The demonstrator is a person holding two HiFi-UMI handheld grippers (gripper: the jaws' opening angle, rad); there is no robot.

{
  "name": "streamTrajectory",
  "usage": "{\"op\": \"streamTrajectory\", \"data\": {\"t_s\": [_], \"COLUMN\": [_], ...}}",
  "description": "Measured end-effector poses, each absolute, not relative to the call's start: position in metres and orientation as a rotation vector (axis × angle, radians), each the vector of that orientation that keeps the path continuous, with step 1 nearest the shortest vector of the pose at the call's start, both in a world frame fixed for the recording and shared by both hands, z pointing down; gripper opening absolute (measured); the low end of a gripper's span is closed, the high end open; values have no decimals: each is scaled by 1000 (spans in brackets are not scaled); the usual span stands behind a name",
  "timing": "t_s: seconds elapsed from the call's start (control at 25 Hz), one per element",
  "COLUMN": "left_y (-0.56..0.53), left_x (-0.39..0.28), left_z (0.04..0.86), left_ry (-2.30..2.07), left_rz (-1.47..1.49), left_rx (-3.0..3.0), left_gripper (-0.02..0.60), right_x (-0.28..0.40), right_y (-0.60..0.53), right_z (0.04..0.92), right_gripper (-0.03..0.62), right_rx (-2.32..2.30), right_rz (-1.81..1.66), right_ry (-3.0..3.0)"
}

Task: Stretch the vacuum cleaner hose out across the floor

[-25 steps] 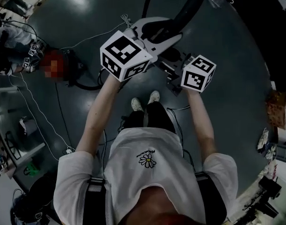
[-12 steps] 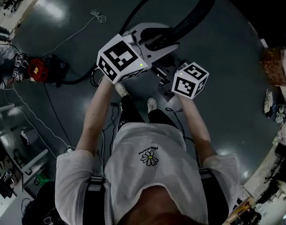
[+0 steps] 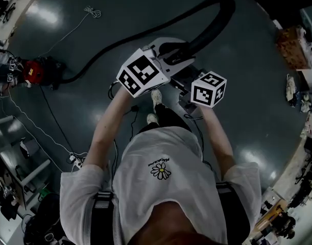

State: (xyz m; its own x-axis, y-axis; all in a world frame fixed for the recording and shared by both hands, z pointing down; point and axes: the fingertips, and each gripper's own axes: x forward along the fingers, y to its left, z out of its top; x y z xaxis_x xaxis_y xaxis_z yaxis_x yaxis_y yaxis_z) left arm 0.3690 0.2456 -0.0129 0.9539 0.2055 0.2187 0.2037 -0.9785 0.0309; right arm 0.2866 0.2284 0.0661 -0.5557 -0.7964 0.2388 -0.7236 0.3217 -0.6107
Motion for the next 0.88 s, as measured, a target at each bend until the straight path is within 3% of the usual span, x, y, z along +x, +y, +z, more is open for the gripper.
{"op": "streamTrajectory", "data": {"t_s": [0.48, 0.88], "left_y": [390, 510], "left_x": [331, 391], "left_z": [6, 22], "left_ry": [360, 125], "left_rz": [417, 501], "left_rx": [3132, 3161], "left_gripper": [150, 133], "right_x": [257, 338], "right_y": [383, 509], "right_z": [93, 91], "right_gripper": [155, 155], "right_rx": [-1343, -1201], "right_rz": [-1051, -817], "right_ry": [2771, 3085]}}
